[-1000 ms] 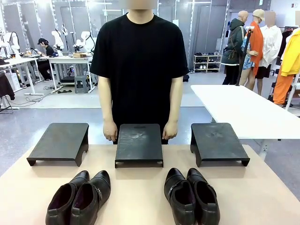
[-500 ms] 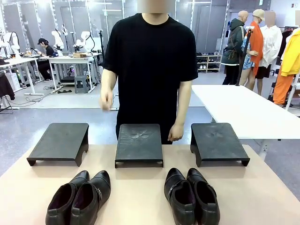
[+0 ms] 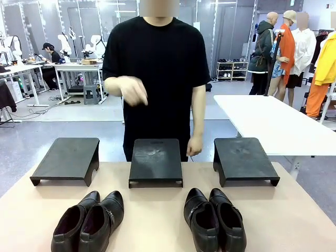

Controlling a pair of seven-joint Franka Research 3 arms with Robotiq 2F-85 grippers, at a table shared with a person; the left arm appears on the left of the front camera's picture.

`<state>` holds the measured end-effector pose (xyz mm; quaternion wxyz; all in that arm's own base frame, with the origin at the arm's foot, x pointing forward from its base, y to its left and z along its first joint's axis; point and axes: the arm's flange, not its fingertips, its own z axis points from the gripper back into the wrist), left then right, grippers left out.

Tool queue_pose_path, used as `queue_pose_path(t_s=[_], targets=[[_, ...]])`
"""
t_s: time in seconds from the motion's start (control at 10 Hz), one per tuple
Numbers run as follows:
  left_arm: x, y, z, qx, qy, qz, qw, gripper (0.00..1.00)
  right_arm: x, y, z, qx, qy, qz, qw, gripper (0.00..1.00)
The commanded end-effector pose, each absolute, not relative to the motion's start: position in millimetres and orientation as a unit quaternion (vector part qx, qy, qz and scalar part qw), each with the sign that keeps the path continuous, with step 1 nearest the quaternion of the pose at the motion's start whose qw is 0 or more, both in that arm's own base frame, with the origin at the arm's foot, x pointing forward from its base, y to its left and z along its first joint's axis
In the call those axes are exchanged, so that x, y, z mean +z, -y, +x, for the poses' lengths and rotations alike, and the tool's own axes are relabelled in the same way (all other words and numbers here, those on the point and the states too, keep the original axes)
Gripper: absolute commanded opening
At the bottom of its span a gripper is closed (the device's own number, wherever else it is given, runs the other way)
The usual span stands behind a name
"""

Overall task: Place the shoes on the stand as instructed by the person.
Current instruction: Pick up one pair of Shoes and place it on the Shoes Stand indicated by the person.

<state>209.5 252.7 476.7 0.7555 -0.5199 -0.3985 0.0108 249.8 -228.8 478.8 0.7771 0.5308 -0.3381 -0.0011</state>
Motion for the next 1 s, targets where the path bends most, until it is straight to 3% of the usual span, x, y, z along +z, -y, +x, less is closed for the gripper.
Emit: queue_pose_path(t_s=[0.0, 0.9], targets=[[477.9, -254.5, 209.5, 0.001, 0.405, -0.523, 0.75, 1.0, 480.1, 229.8, 250.7, 0.005, 0.344, 0.533, 0.773, 1.0], [477.9, -254.5, 209.5, 0.001, 0.405, -0.523, 0.75, 1.0, 480.1, 229.8, 250.7, 0.005, 0.344, 0.533, 0.773, 1.0]])
